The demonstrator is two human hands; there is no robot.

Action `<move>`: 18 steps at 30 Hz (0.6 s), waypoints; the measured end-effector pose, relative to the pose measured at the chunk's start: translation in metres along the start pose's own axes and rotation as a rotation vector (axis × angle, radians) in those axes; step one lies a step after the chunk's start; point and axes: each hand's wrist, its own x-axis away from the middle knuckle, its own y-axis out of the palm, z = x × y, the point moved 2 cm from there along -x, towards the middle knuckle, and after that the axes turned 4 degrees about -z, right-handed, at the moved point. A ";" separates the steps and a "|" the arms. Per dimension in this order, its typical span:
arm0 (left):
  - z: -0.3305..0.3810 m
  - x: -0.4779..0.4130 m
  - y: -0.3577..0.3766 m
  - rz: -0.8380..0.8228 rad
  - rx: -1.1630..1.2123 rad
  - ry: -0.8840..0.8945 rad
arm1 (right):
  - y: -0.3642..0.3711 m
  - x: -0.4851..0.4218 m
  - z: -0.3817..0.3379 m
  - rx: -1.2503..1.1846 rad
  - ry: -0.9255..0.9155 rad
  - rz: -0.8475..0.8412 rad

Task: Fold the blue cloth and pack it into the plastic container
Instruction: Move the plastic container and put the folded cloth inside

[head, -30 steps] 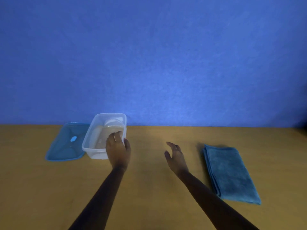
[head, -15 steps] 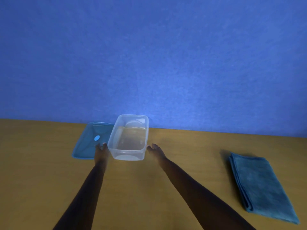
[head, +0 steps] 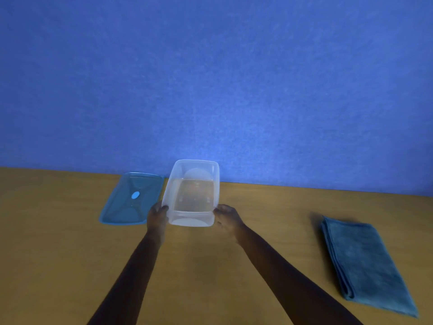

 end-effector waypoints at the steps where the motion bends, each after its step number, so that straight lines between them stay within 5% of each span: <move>1: 0.001 0.004 0.007 -0.012 0.014 0.007 | -0.007 0.004 0.002 0.001 -0.012 0.012; 10: -0.008 0.057 0.081 -0.110 0.086 -0.018 | -0.077 0.056 0.019 -0.014 -0.254 0.262; 18: -0.033 0.102 0.123 -0.149 0.003 -0.050 | -0.118 0.093 0.051 -0.115 -0.247 0.399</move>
